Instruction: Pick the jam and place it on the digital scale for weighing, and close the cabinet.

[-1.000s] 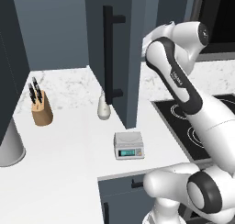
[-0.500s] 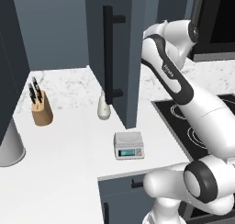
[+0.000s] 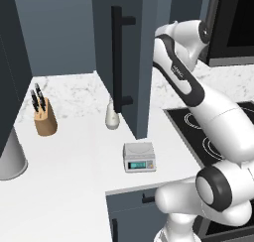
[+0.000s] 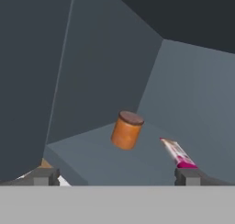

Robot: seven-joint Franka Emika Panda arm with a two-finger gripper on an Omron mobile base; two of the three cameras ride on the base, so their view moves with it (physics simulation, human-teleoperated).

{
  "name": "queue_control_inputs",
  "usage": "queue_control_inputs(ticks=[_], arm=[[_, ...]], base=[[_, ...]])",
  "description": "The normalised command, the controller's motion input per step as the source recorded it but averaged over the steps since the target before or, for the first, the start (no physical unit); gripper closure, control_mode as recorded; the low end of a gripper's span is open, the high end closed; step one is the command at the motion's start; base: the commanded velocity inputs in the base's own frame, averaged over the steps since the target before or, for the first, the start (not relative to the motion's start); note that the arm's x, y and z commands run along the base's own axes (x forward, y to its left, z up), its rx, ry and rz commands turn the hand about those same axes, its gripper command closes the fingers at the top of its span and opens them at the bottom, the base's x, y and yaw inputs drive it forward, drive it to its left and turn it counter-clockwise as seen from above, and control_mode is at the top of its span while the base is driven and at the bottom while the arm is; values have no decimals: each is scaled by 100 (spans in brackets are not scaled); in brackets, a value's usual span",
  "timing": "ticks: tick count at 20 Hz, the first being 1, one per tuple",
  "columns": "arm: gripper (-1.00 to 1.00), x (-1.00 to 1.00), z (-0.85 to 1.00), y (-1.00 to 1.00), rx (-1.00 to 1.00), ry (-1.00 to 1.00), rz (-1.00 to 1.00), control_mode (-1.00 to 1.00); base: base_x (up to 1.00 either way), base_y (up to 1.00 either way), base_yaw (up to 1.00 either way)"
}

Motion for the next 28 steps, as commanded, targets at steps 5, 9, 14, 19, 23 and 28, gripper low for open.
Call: queue_control_inputs(ticks=[5,9,14,19,23,28], arm=[[-100,16,0,0,0,0,0,-100],[-100,24,0,0,0,0,0,-100],[-100,13,0,6,0,1,0,-100],[-100,28,0,20,3,9,0,-100],[-100,34,0,11,9,5,0,-100],[-100,43,0,0,1,1,0,-100]], base=[[0,0,0],[0,0,0],[0,0,0],[0,0,0],[0,0,0],[0,0,0]])
